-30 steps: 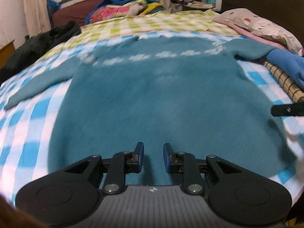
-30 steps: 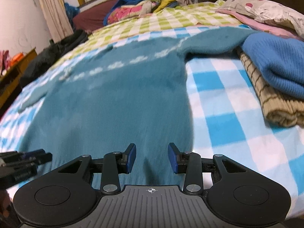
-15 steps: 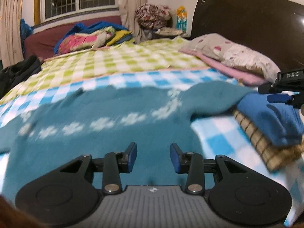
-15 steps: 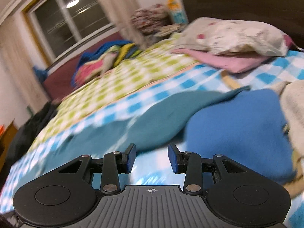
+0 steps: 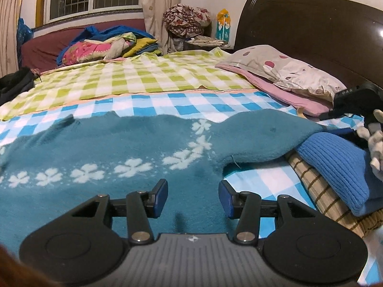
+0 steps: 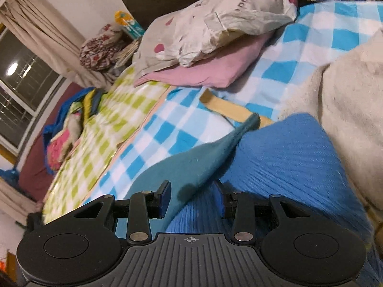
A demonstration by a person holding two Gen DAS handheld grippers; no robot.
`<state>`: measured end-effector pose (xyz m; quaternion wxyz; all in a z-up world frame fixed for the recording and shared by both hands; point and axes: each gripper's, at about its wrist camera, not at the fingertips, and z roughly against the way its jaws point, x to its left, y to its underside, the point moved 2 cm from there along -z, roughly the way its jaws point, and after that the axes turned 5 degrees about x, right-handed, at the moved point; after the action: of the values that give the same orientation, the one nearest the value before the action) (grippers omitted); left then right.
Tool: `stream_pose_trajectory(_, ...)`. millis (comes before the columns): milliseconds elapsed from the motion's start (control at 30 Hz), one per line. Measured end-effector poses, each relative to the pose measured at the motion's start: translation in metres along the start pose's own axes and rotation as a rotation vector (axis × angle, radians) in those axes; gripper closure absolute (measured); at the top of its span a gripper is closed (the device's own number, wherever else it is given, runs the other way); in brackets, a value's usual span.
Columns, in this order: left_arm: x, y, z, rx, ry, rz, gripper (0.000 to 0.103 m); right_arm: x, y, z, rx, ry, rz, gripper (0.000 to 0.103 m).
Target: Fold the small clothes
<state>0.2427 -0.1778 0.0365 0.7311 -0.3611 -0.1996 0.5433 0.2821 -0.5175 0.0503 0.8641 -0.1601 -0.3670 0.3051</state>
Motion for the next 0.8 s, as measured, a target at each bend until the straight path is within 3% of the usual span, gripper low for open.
stream_pose_trajectory(100,0.003,0.003,-0.002,0.006,0.011,0.014,0.051,0.005,-0.003,-0.008,-0.019,0.049,-0.007,0.060)
stream_pose_trajectory(300,0.013,0.011,0.001,0.013,0.019,0.028,0.051,0.014,-0.001,-0.027,-0.043,0.111,0.000,0.060)
stream_pose_trajectory(333,0.016,0.013,0.003,0.014,0.018,0.029,0.051,0.014,0.000,-0.028,-0.046,0.105,0.001,0.064)
stream_pose_trajectory(367,0.020,0.015,0.006,0.015,0.016,0.033,0.051,0.015,0.001,-0.028,-0.048,0.104,0.007,0.077)
stream_pose_trajectory(500,0.040,0.024,0.020,0.004,0.010,0.069,0.051,0.027,0.007,-0.015,-0.080,0.077,0.051,0.087)
stream_pose_trajectory(667,0.072,0.038,0.041,-0.008,-0.014,0.098,0.051,0.087,0.032,0.006,-0.125,0.007,0.239,0.092)
stream_pose_trajectory(800,0.106,0.055,0.059,-0.004,-0.068,0.112,0.050,0.156,0.079,0.005,-0.107,-0.070,0.437,0.092)
